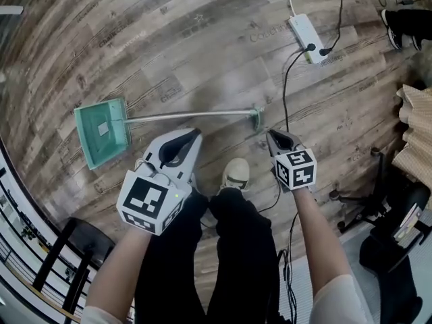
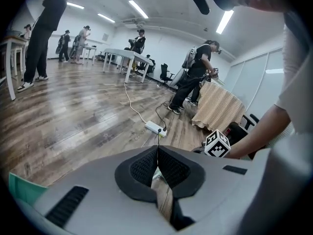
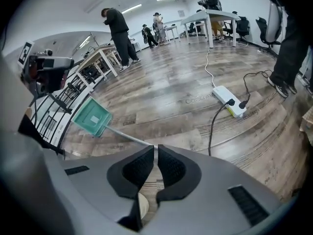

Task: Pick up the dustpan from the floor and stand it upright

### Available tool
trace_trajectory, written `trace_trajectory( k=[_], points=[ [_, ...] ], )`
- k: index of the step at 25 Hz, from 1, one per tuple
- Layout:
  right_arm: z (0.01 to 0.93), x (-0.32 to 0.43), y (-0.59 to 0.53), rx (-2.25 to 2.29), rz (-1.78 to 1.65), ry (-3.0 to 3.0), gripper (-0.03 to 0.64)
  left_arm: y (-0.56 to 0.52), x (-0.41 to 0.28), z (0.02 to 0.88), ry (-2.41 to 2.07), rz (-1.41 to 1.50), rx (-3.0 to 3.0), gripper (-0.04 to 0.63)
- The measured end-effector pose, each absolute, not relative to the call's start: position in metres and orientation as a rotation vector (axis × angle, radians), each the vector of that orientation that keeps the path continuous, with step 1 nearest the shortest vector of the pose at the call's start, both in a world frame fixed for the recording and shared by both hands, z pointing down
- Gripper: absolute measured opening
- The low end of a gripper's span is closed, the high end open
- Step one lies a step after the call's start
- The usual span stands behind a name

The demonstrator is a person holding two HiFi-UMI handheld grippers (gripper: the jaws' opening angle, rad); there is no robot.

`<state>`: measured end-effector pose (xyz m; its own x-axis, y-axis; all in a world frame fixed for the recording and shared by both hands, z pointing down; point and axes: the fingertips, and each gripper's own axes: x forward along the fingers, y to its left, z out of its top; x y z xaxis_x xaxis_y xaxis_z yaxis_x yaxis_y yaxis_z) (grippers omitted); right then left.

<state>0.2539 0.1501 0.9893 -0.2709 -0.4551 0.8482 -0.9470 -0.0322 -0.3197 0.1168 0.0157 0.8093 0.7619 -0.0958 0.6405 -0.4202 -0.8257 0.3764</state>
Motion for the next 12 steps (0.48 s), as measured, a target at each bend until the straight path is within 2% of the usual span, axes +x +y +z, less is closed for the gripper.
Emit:
trace_trajectory(
  k=[5, 6, 7, 12],
  points=[
    [1.049, 0.256, 0.155, 1.422, 1.276, -1.708, 0.037, 0.009, 0.105, 0.851, -0.406, 0.873, 2.432, 0.025],
    [1.06, 0.255, 0.156, 1.398, 1.278, -1.704, 0.065, 0.009, 0.103, 0.858, -0.402, 0.878, 2.433, 0.025],
    [1.071, 0.254, 0.158, 1.376, 1.281, -1.701, 0.125, 0.009, 0.101, 0.865, -0.399, 0.883, 2.434, 0.025],
    [1.115, 0.253, 0.164, 1.336, 1.293, -1.663, 0.138, 0.0, 0.09, 0.894, -0.401, 0.894, 2.428, 0.024]
  ],
)
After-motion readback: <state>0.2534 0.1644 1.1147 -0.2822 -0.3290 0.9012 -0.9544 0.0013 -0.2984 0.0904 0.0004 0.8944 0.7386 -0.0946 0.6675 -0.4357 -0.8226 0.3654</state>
